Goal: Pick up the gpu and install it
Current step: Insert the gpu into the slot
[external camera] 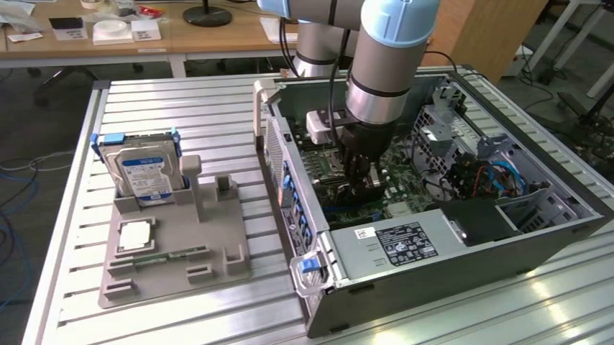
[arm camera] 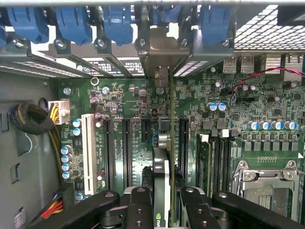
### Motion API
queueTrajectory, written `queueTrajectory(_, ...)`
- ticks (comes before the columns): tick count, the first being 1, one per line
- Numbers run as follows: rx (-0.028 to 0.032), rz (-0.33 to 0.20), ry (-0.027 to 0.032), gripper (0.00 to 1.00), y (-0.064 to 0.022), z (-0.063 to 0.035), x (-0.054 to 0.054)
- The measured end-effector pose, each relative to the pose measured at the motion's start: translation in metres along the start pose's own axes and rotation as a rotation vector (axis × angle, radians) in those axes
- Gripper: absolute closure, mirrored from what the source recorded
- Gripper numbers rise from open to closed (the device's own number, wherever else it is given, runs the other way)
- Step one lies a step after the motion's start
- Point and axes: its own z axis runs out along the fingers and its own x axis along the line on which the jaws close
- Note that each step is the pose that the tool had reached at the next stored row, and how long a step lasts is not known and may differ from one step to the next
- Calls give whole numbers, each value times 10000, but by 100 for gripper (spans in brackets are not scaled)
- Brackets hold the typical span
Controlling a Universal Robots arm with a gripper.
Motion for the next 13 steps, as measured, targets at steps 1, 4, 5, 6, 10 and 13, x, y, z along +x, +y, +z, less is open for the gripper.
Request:
queueTrajectory(1,0,0,0,73,0,0,0)
queueTrajectory(4,-1,0,1,73,0,7,-1)
queueTrajectory(5,0,0,0,73,1,15,0)
queueTrajectory(6,0,-1,1,73,1,16,0)
queueTrajectory(10,1,0,1,73,1,17,0)
queueTrajectory(13,1,0,1,73,1,17,0)
